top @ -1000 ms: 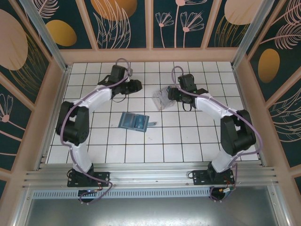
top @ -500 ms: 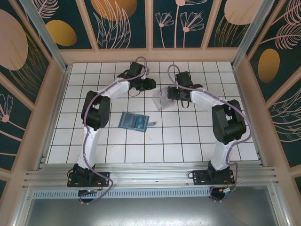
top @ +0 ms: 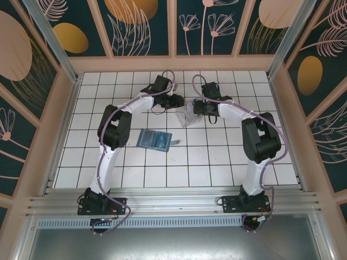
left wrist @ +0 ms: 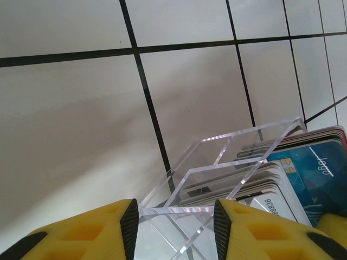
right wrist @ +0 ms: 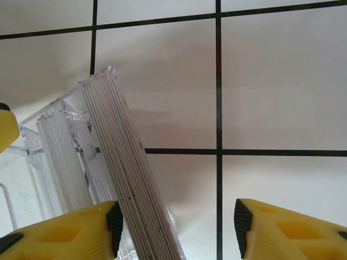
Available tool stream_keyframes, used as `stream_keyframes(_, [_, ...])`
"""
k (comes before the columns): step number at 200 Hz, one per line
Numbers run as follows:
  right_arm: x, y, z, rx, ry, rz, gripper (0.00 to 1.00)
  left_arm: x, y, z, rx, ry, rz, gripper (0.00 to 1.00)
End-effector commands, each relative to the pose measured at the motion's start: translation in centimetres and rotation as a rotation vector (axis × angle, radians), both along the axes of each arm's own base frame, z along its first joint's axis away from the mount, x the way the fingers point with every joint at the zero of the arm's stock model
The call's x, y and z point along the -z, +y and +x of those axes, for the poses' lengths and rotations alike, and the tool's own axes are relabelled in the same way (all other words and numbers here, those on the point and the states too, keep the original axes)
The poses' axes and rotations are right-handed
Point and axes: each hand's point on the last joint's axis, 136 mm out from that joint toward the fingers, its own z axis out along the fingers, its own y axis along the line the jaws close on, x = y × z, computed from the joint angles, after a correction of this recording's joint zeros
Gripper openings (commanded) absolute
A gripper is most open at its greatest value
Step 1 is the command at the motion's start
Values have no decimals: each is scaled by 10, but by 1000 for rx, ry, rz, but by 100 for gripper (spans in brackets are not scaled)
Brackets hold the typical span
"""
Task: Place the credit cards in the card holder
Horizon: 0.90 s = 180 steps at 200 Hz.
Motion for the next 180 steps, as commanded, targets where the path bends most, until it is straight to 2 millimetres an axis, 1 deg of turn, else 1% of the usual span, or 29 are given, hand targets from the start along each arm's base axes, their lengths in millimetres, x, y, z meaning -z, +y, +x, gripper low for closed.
stream_keyframes(1, [-3,-10,9,19,-14,-36,59,30,10,-21,12,71,64,43])
stream_keyframes(42, [-11,-11,10,23,-32,-35,56,42,19,-34,0,84,75,43])
stream_keyframes(68, [-15,-13,9,27,-40,-37,55,45,20,-38,-1,94,73,43])
stream_keyframes(87, [-22,-14,9,30,-59,-37,53,45,22,-39,-8,91,71,42])
stream_keyframes(126, [-28,-16,11,31,-70,-38,49,48,23,-41,-10,97,71,42])
stream_keyframes(180, [-39,-14,12,33,-91,-17,48,50,23,-44,-8,102,69,42])
